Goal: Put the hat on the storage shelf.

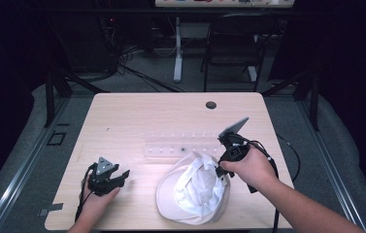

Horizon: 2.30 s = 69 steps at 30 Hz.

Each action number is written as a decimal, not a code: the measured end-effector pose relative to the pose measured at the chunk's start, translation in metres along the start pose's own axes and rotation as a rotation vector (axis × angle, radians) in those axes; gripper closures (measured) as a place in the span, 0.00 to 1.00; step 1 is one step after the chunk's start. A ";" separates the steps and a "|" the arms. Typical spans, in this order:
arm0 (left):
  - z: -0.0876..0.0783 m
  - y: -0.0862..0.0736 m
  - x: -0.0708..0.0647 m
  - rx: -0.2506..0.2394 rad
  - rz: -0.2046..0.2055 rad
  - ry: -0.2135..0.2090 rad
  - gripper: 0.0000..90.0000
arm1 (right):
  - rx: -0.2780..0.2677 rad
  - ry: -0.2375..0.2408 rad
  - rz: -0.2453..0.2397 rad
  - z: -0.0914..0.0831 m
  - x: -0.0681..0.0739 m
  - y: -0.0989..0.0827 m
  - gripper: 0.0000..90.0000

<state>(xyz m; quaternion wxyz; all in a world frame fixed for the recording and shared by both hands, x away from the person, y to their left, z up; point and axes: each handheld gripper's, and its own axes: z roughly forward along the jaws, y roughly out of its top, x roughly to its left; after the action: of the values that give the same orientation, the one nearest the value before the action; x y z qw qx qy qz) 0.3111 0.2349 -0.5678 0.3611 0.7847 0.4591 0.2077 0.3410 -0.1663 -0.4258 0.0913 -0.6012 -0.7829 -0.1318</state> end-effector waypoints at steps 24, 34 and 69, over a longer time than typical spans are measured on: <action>0.000 0.000 -0.001 0.000 0.009 -0.001 0.54 | -0.009 0.147 0.086 -0.055 0.016 0.016 0.91; -0.001 0.001 -0.003 -0.003 0.013 -0.013 0.54 | -0.015 0.271 0.106 -0.069 0.012 0.018 0.91; -0.004 0.003 -0.011 -0.024 0.021 -0.032 0.54 | -0.113 0.467 0.178 -0.103 -0.004 0.029 0.91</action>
<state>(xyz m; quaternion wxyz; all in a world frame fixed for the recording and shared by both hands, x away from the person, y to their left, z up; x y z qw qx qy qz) 0.3048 0.2262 -0.5629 0.3755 0.7884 0.4422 0.2045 0.3684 -0.1951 -0.3265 0.2471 -0.6250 -0.6761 -0.3019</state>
